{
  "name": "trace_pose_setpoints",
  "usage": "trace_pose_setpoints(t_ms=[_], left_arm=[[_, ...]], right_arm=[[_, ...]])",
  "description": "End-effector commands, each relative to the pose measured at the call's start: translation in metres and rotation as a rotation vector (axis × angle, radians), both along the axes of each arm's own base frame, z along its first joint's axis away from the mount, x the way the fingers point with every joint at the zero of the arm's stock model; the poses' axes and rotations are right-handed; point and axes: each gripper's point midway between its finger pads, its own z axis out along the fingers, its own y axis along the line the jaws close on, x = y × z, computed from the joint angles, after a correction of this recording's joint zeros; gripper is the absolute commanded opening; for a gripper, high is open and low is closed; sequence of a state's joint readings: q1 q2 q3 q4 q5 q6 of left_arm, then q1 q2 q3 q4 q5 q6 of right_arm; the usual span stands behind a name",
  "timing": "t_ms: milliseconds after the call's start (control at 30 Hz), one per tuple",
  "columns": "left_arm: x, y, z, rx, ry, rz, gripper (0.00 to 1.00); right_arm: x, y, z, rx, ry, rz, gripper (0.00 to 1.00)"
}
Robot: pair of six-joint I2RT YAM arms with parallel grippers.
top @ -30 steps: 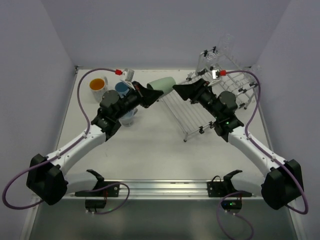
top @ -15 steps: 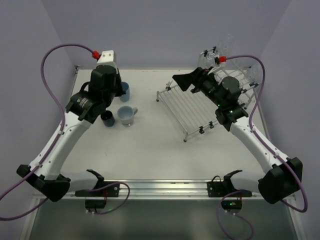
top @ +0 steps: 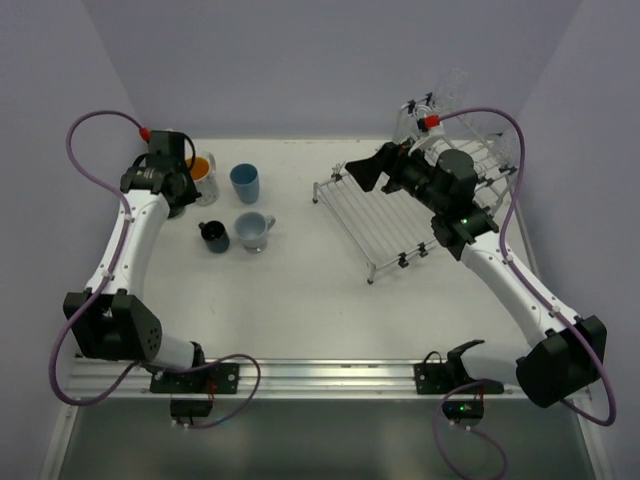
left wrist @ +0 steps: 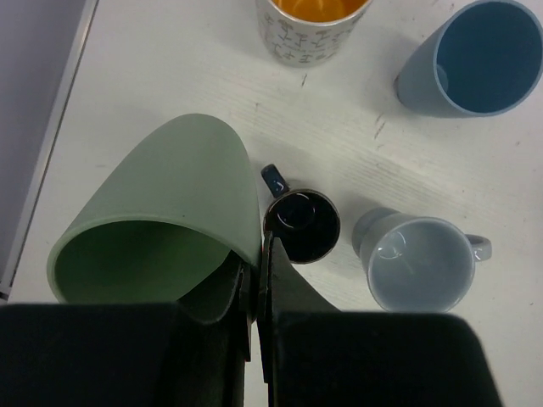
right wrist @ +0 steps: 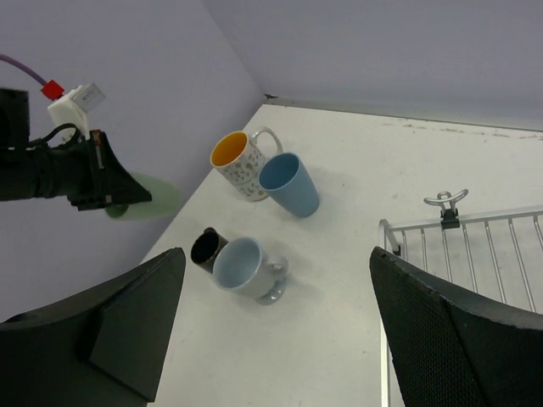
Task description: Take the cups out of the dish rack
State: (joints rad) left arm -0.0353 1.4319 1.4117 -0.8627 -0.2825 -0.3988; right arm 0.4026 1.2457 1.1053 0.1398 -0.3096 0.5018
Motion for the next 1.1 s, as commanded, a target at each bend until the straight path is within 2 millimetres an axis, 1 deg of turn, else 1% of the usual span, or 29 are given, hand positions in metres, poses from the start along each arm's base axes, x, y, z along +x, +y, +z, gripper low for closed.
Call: trace_pose_setpoints(t_ms=[0,33,67,100,133,200,233,367,433,467,567,700,733,800,833,900,933,967,1033,1067], left_arm=[[0.023,-0.005,-0.009,-0.067,0.028,-0.055,0.00],[0.026,-0.011,-0.025,-0.093,0.082,-0.077,0.00],[0.032,-0.002,-0.025,-0.114,0.082,-0.056,0.00],[0.034,-0.003,-0.030,-0.130,0.102,-0.065,0.00],[0.036,-0.001,-0.041,-0.132,0.138,-0.060,0.00],[0.040,0.008,-0.044,-0.134,0.150,-0.044,0.00],[0.040,0.007,-0.055,-0.158,0.182,-0.059,0.00],[0.040,0.024,-0.073,-0.160,0.238,-0.018,0.00],[0.039,0.025,-0.081,-0.169,0.258,-0.023,0.00],[0.038,0.028,-0.088,-0.167,0.285,-0.017,0.00],[0.031,0.033,-0.102,-0.161,0.335,-0.021,0.00],[0.026,0.038,-0.116,-0.170,0.376,-0.030,0.00],[0.023,0.043,-0.122,-0.157,0.404,-0.024,0.00],[0.021,0.047,-0.126,-0.140,0.416,-0.021,0.02],[0.020,0.050,-0.130,-0.133,0.425,-0.018,0.05],[0.020,0.055,-0.130,-0.109,0.427,-0.012,0.25],[0.021,0.056,-0.130,-0.107,0.423,-0.011,0.28],[0.021,0.057,-0.131,-0.104,0.422,-0.011,0.35],[0.023,0.057,-0.130,-0.103,0.413,-0.012,0.45],[0.024,0.057,-0.129,-0.101,0.407,-0.012,0.58]], right_arm=[[-0.002,0.000,0.020,-0.003,-0.057,0.019,0.93],[-0.002,-0.001,0.021,-0.003,-0.060,0.015,0.93],[-0.001,-0.001,0.020,-0.006,-0.058,0.010,0.93],[-0.002,-0.001,0.021,-0.005,-0.059,0.015,0.93],[-0.002,0.000,0.020,-0.006,-0.057,0.016,0.93],[-0.003,0.000,0.020,-0.006,-0.057,0.021,0.93],[-0.003,0.000,0.020,-0.006,-0.057,0.020,0.93],[-0.001,0.000,0.019,-0.007,-0.055,0.015,0.93],[-0.001,0.000,0.018,-0.006,-0.053,0.015,0.93],[-0.001,0.001,0.018,-0.007,-0.051,0.016,0.93],[-0.001,0.001,0.016,-0.007,-0.048,0.020,0.93],[0.000,0.003,0.016,-0.002,-0.045,0.027,0.93],[0.000,0.004,0.015,0.001,-0.043,0.030,0.93],[0.000,0.005,0.015,0.002,-0.042,0.035,0.93],[0.000,0.005,0.015,0.002,-0.042,0.036,0.93],[0.003,0.007,0.011,0.001,-0.033,0.035,0.93],[0.003,0.007,0.009,-0.001,-0.031,0.036,0.93],[0.004,0.008,0.009,-0.002,-0.028,0.038,0.93],[0.004,0.009,0.007,-0.003,-0.021,0.040,0.93],[0.004,0.009,0.008,-0.003,-0.025,0.040,0.93]])
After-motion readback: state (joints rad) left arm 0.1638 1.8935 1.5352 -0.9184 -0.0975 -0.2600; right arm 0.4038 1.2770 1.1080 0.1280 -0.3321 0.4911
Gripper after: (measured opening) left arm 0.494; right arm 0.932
